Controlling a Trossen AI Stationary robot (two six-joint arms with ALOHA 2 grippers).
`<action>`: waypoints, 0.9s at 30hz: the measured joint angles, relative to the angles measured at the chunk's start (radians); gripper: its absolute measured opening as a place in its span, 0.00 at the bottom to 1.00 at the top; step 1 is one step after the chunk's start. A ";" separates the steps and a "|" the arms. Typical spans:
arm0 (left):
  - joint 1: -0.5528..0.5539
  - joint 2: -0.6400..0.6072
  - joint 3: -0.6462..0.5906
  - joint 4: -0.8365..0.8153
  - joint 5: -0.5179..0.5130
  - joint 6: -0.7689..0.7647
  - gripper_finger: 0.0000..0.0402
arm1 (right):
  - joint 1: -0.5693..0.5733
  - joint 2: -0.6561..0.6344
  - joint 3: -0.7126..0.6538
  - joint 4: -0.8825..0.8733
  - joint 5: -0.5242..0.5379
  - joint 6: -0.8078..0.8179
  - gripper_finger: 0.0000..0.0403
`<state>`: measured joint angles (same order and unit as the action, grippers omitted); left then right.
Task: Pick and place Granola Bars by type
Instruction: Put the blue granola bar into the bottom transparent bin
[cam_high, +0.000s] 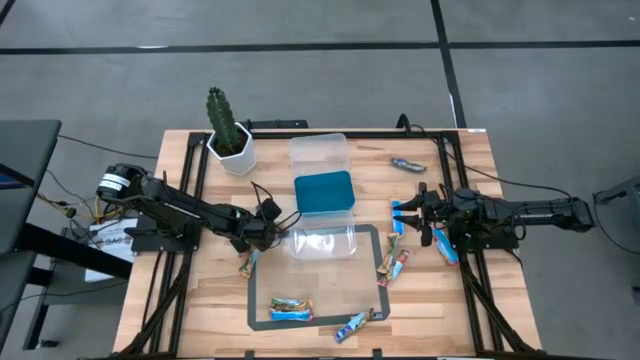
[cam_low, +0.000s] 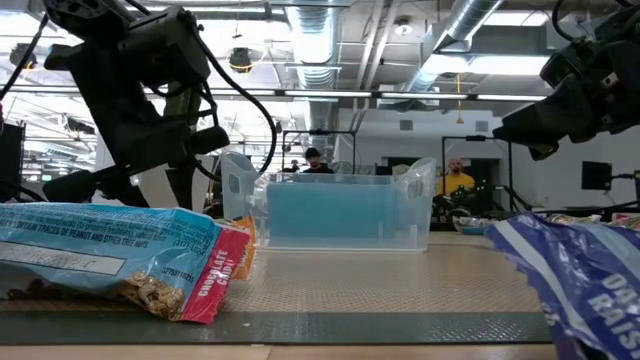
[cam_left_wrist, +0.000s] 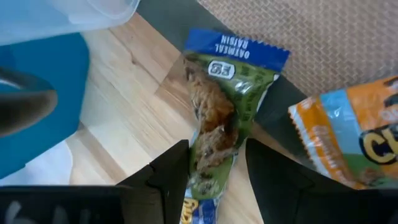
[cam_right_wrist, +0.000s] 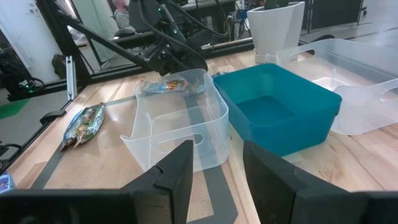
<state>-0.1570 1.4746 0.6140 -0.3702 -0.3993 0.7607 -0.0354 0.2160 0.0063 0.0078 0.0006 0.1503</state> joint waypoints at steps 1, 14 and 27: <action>0.000 0.000 0.000 0.000 0.000 -0.006 0.38 | 0.000 0.000 0.000 0.000 0.000 0.000 0.33; 0.000 0.000 0.000 0.000 0.001 -0.117 0.10 | 0.000 0.000 0.000 0.000 0.000 0.000 0.33; 0.000 -0.073 0.000 0.031 -0.005 -0.309 0.04 | 0.000 0.000 0.000 0.000 0.000 0.000 0.33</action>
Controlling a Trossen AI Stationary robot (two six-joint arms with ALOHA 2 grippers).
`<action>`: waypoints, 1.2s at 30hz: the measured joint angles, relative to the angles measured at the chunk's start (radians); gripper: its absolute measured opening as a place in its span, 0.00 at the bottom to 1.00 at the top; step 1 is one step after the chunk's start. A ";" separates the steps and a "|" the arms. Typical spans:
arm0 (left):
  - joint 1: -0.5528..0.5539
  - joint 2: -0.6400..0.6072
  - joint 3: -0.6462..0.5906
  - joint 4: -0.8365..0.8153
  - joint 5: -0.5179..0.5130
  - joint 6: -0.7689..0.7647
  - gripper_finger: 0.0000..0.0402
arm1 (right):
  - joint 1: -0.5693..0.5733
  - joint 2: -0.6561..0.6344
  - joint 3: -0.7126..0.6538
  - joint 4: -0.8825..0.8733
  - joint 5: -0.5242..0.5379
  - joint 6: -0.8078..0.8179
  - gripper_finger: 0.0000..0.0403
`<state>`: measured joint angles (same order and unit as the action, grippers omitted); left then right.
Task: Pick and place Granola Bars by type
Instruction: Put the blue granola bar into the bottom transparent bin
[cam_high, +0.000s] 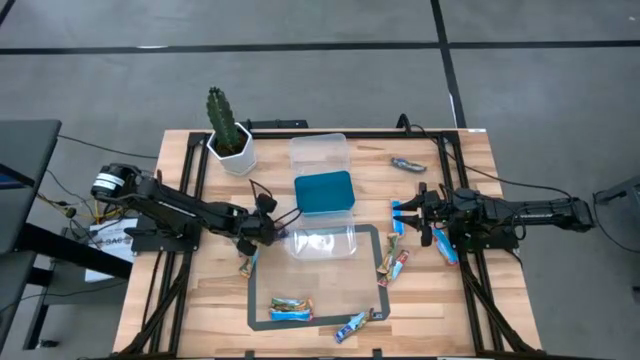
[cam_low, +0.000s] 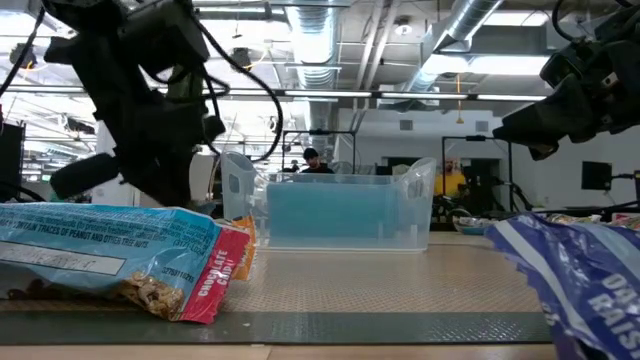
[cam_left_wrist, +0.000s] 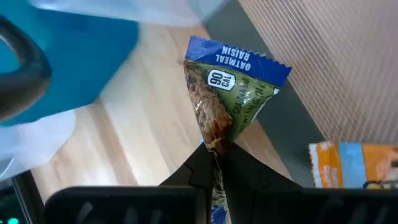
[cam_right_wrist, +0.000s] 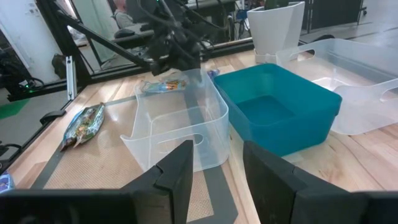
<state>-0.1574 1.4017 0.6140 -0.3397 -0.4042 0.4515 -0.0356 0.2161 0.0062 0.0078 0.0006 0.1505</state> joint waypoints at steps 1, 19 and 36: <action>0.000 -0.022 0.000 0.001 0.000 -0.020 0.04 | 0.000 0.000 0.000 0.000 0.000 0.000 0.33; -0.002 -0.485 0.000 0.073 -0.011 -0.410 0.03 | 0.000 0.000 0.000 0.000 0.000 0.000 0.33; -0.041 -0.321 0.038 0.459 0.067 -0.455 0.04 | 0.000 0.000 0.000 0.000 0.000 0.000 0.33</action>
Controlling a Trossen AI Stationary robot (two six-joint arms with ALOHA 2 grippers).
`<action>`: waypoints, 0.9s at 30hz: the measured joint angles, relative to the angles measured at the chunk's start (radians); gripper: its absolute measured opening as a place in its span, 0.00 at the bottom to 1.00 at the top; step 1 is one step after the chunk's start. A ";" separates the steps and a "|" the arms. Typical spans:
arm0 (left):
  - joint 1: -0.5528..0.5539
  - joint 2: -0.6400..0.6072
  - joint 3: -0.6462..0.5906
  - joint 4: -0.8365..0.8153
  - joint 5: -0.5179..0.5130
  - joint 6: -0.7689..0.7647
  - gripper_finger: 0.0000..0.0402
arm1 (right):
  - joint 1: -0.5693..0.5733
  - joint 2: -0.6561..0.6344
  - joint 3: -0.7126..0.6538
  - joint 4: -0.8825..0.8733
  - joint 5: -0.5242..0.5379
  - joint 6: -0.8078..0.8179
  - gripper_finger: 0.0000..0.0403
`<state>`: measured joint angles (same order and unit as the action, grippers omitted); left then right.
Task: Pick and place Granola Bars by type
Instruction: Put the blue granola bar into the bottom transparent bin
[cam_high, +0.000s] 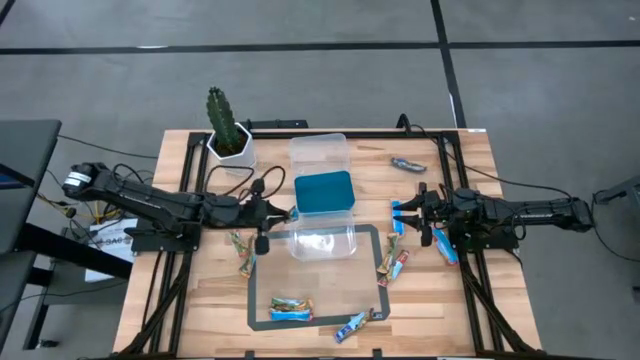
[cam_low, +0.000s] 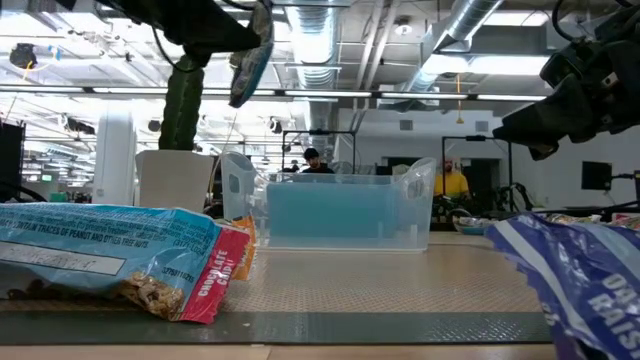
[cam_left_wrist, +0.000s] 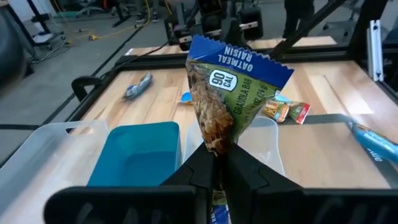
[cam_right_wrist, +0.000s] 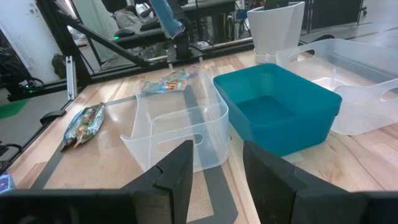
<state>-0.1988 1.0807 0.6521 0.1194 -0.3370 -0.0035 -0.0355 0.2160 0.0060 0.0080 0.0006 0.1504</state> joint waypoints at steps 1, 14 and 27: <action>0.001 0.018 0.014 -0.003 0.000 0.001 0.05 | 0.000 0.000 0.000 0.000 0.000 0.000 0.33; 0.011 0.408 0.275 -0.058 0.004 0.071 0.10 | 0.000 0.000 0.000 0.000 0.000 0.000 0.33; 0.011 0.652 0.354 -0.109 0.018 0.072 0.05 | 0.000 0.000 0.000 0.000 0.000 0.000 0.33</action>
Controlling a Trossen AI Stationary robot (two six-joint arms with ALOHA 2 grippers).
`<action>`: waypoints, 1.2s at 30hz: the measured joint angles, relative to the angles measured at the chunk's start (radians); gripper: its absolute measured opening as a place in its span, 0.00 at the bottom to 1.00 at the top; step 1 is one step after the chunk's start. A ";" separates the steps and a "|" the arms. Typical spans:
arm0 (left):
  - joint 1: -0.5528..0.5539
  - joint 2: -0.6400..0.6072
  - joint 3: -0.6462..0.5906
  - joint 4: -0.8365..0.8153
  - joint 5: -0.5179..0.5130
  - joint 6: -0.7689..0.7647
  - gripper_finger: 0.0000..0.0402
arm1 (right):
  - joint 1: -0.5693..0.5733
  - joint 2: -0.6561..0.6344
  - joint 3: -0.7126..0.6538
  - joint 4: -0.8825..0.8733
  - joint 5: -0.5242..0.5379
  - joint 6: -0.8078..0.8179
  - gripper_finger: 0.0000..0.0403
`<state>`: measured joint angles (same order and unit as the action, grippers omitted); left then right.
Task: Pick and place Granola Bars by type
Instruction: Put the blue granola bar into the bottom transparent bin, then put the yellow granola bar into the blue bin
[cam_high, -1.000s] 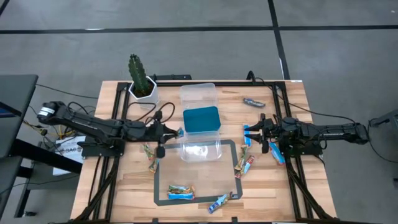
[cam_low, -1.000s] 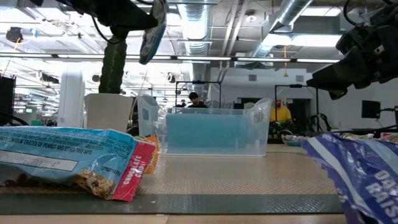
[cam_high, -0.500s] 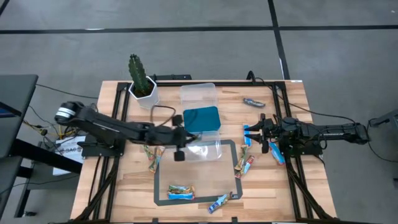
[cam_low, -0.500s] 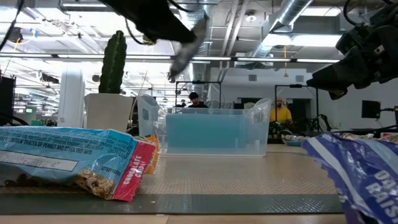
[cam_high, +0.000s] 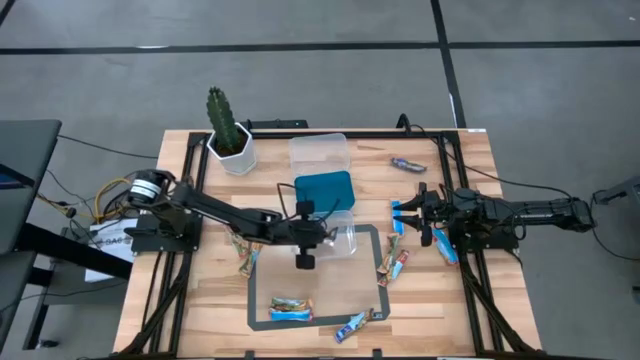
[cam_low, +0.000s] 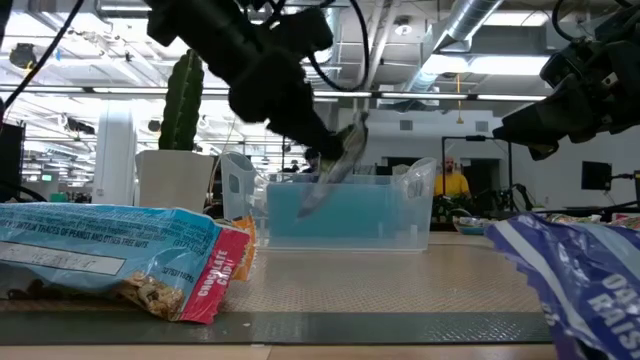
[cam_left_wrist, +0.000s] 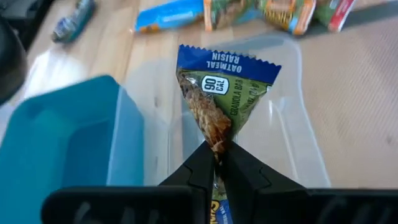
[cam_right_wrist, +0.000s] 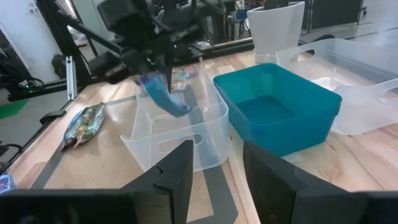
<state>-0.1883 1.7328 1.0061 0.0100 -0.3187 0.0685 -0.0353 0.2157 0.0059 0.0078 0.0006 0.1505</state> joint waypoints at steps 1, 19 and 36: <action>0.000 0.003 0.000 -0.008 0.000 0.000 0.06 | 0.000 0.000 0.000 0.000 0.000 0.000 0.33; -0.001 0.004 0.000 -0.091 -0.010 -0.011 0.17 | 0.000 0.000 0.000 0.000 0.000 0.000 0.33; -0.139 -0.078 -0.027 -0.062 0.039 0.035 0.20 | 0.000 0.000 0.000 0.000 0.000 0.000 0.33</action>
<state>-0.3275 1.6552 0.9787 -0.0524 -0.2793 0.1032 -0.0355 0.2159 0.0060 0.0079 0.0003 0.1504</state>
